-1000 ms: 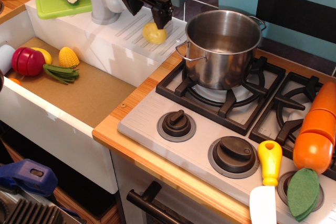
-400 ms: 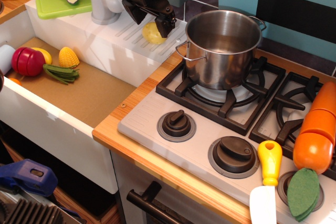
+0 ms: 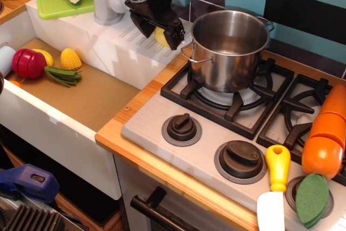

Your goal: Put potato in pot or pan

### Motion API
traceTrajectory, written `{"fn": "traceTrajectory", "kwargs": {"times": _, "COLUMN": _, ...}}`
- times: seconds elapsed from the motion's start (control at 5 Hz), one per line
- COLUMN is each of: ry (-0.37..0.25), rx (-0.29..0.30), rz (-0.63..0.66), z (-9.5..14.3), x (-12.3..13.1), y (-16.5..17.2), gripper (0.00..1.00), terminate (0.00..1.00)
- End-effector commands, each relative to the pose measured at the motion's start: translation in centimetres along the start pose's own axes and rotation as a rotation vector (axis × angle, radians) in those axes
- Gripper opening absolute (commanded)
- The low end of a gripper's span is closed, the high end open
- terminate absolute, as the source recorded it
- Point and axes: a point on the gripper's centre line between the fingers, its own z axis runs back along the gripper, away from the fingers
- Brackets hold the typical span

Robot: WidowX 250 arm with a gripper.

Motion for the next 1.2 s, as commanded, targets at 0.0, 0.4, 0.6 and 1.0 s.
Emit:
{"fn": "traceTrajectory", "kwargs": {"times": 0.0, "ry": -0.045, "rx": 0.009, "rz": 0.008, "z": 0.6, "x": 1.0, "y": 0.9, "gripper": 1.00, "terminate": 0.00}}
{"fn": "traceTrajectory", "kwargs": {"times": 0.4, "ry": -0.083, "rx": 0.000, "rz": 0.006, "z": 0.0, "x": 1.6, "y": 0.5, "gripper": 1.00, "terminate": 0.00}}
{"fn": "traceTrajectory", "kwargs": {"times": 0.6, "ry": -0.087, "rx": 0.005, "rz": 0.004, "z": -0.3, "x": 2.2, "y": 0.5, "gripper": 1.00, "terminate": 0.00}}
{"fn": "traceTrajectory", "kwargs": {"times": 1.0, "ry": -0.046, "rx": 0.057, "rz": 0.044, "z": 2.0, "x": 2.6, "y": -0.5, "gripper": 0.00, "terminate": 0.00}}
